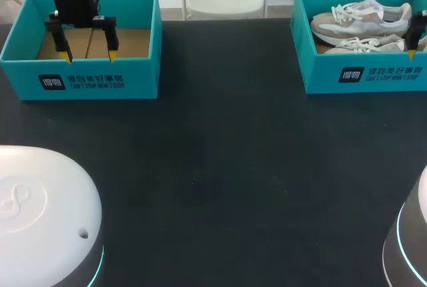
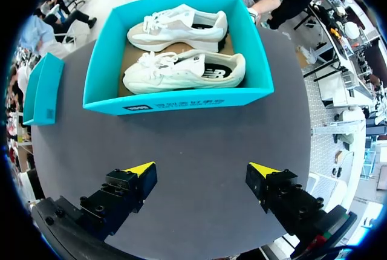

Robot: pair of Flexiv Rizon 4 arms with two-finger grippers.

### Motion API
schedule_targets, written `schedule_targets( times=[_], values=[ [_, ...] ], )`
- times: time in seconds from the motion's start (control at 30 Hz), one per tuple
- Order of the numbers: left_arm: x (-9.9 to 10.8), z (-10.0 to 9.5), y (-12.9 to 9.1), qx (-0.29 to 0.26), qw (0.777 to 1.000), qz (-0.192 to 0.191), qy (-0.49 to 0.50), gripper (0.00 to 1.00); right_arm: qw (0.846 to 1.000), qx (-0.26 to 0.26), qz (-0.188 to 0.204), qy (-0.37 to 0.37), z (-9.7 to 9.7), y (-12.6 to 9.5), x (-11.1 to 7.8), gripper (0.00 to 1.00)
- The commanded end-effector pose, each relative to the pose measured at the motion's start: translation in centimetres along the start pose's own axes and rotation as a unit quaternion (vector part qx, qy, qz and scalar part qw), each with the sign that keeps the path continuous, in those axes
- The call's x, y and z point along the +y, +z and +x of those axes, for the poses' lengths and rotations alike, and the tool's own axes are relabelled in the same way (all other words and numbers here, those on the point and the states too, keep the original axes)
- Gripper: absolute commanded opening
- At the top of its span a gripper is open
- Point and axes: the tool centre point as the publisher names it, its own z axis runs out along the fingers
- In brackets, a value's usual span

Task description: Take the shoe out of the shoebox, open the shoe tongue, remove and reinsert the insole, then place the shoe into the shoebox

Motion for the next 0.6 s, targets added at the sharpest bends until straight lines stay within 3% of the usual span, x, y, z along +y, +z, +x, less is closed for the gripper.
schedule_targets(
  times=[0.03, 0.6],
  values=[
    [-0.3, 0.2, -0.5, -0.002, 1.0, -0.004, -0.011, 1.0, 1.0, 0.006, 0.003, -0.002, 0.3, 0.3, 0.1, 1.0],
    [0.4, 2.2, 2.2, 0.007, 0.998, -0.038, -0.04, 1.0, 1.0, 0.005, 0.009, -0.015, 0.5, 0.3, 2.2, 1.0]
  ],
)
